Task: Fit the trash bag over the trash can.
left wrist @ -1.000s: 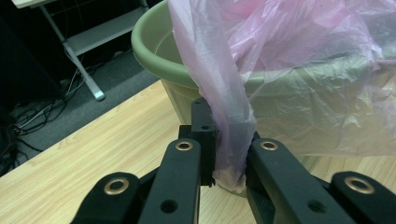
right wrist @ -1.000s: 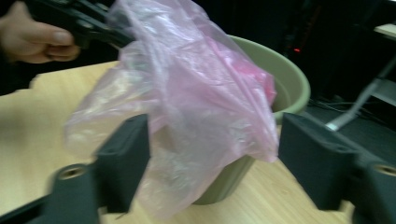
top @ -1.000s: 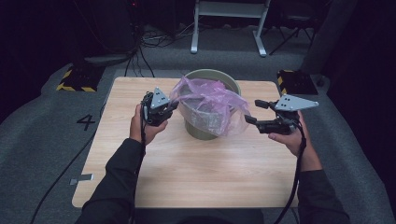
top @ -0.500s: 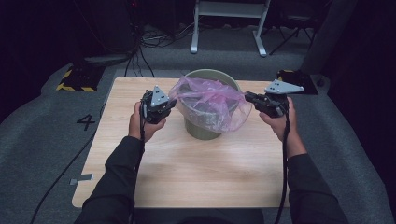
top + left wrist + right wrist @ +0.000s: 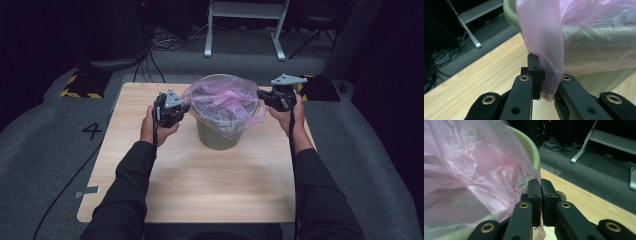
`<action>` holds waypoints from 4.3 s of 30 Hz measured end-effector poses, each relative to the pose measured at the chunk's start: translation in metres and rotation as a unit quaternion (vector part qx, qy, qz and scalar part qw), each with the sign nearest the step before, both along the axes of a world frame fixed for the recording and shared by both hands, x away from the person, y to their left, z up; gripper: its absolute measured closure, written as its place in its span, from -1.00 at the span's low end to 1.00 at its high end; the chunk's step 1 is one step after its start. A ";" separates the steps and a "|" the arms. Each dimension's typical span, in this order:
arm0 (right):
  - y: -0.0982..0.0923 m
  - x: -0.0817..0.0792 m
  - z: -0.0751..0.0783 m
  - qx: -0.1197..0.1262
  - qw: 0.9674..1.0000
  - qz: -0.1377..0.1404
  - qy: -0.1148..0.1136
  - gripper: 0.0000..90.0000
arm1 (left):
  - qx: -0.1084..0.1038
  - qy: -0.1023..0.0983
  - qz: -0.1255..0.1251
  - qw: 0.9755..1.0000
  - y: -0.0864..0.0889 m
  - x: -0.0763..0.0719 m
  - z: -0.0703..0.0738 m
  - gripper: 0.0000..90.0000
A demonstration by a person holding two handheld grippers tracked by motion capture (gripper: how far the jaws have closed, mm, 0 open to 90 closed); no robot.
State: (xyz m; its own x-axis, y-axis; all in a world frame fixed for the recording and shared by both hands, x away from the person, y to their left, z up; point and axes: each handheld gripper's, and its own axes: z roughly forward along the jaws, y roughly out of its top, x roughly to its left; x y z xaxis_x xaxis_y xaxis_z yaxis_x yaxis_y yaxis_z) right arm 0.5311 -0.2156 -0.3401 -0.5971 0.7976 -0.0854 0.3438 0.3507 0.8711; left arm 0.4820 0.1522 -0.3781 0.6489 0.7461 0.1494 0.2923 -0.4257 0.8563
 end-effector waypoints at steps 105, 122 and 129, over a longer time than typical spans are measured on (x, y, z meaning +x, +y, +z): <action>0.011 0.047 -0.057 0.014 0.993 -0.044 0.112 0.97 | 0.005 0.146 0.088 0.985 -0.031 0.098 -0.022 1.00; 0.006 0.048 -0.060 0.062 0.992 -0.034 0.109 0.89 | -0.050 0.184 0.089 0.978 -0.023 0.107 -0.035 0.81; -0.007 0.030 -0.056 0.053 0.996 -0.029 0.071 0.38 | -0.059 0.106 0.080 0.989 0.009 0.079 -0.030 0.00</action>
